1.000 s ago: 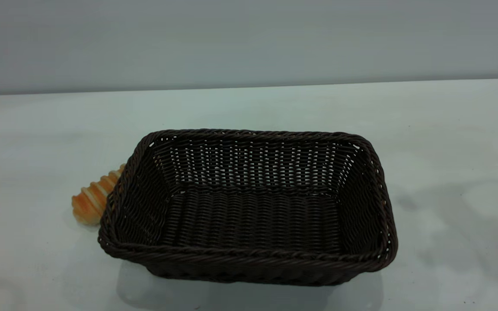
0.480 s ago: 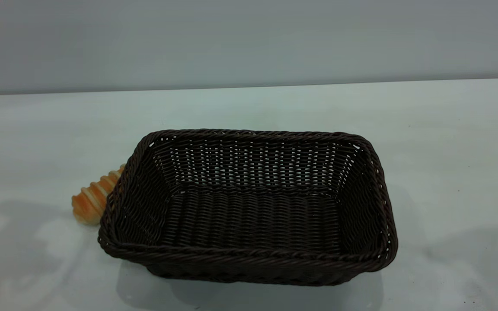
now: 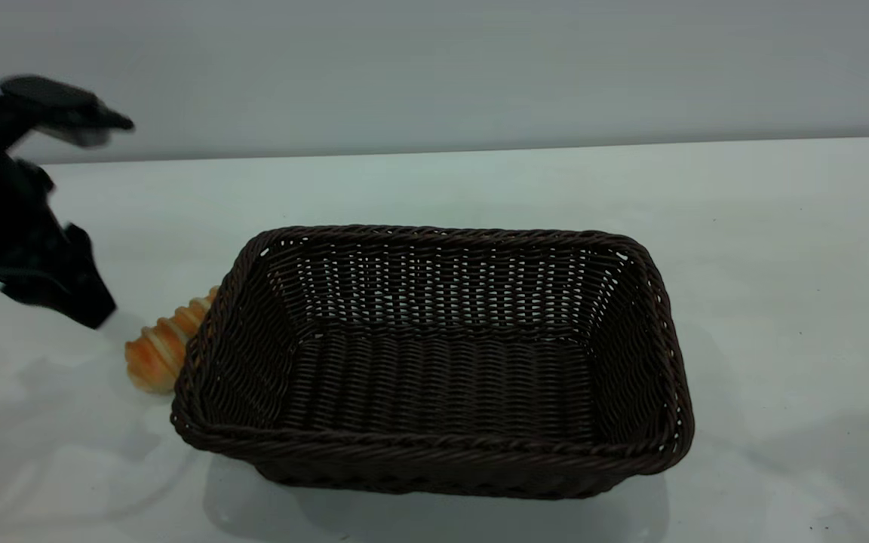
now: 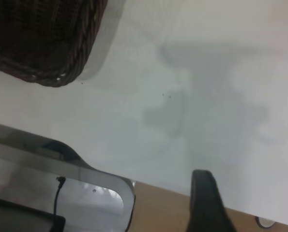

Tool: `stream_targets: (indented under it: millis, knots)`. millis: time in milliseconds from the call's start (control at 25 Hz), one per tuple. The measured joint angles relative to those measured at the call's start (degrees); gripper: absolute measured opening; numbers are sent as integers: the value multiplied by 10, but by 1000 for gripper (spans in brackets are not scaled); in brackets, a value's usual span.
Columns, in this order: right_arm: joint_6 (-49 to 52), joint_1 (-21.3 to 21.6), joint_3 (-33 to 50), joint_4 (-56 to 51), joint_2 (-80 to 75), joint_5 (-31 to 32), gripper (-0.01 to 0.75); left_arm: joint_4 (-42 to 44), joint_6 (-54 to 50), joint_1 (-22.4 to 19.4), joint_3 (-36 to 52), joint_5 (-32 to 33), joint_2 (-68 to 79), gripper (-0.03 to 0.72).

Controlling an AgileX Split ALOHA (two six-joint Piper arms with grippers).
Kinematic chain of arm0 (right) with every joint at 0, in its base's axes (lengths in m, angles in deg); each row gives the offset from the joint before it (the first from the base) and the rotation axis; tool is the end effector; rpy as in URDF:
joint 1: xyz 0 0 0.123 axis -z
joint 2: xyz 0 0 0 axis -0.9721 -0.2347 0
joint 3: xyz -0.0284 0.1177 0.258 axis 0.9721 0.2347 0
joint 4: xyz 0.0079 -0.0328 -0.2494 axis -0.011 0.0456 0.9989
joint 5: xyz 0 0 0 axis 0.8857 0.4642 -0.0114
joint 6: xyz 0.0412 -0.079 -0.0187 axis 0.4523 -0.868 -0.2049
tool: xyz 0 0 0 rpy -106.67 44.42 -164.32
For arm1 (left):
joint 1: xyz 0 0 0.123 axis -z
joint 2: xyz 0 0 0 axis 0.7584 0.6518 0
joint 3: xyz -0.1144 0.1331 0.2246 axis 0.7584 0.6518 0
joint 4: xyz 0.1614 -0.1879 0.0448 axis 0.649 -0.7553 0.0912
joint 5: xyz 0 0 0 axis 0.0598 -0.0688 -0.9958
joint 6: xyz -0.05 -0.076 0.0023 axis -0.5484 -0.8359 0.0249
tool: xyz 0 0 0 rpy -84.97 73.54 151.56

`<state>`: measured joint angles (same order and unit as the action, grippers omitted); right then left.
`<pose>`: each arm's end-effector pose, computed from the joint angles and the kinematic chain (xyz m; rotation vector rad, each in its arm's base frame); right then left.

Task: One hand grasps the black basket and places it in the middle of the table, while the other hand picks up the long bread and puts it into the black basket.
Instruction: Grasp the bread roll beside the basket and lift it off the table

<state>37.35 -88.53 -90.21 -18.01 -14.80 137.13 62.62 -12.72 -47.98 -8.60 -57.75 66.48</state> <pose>0.2185 0.0525 0.2861 -0.4237 2.8230 0.1131 0.3403 -0.0198 0.1045 0.7564 2.6155 -0.0352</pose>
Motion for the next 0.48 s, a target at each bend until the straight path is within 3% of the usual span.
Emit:
stream_targets:
  millis: [280, 480]
  knots:
    - [0, 0, 0, -5, 0, -1, 485, -133, 221, 29, -3, -90, 67, 366]
    - [0, 0, 0, -5, 0, -1, 485, -168, 277, 35, -5, -121, 110, 362]
